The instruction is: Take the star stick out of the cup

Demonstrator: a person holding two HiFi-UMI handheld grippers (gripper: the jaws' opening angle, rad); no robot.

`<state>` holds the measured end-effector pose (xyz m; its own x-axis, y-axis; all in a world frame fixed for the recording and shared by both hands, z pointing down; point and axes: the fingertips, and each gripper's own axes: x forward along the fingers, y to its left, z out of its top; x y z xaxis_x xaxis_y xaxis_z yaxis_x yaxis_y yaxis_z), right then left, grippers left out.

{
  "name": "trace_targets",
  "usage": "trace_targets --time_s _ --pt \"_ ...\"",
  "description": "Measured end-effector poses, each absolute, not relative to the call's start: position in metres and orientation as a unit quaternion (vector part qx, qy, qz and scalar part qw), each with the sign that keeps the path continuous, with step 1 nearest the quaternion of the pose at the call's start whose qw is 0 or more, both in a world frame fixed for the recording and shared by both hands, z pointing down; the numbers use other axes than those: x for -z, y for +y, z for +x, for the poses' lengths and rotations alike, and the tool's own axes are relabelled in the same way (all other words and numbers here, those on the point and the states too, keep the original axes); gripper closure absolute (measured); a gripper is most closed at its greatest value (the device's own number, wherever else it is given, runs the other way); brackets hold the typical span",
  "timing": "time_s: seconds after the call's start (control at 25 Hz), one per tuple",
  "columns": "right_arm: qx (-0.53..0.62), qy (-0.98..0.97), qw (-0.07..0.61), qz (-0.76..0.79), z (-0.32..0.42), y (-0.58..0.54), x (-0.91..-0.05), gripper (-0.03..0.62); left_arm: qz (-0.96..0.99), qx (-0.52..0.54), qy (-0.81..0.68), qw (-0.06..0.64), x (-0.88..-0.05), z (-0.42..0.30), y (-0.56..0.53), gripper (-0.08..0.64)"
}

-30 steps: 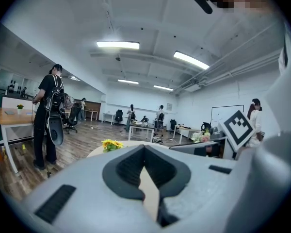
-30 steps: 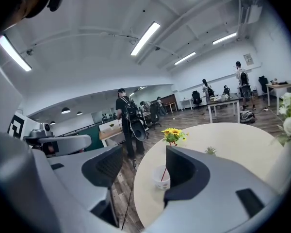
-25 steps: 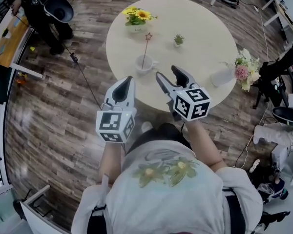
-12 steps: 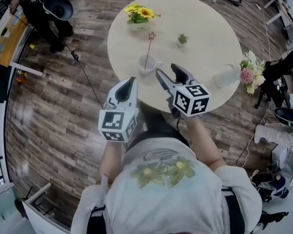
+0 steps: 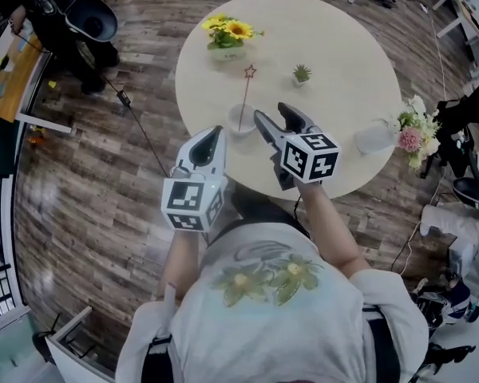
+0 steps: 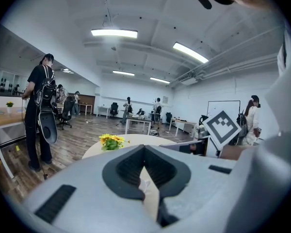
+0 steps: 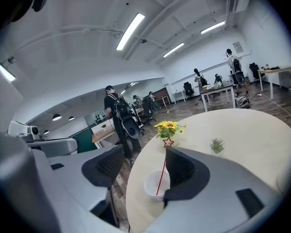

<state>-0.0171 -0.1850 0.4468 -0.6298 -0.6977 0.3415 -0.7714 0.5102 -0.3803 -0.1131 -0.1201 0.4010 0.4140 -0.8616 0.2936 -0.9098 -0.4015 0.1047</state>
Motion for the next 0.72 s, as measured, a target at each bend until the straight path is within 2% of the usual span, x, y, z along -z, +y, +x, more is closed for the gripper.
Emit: trace_targets --time_s 0.72 --pt "-0.310 -0.848 0.091 0.420 -0.038 -0.254 -0.488 0.325 0.838 -0.120 -0.514 0.140 -0.419 -0.120 -0.186 0.557"
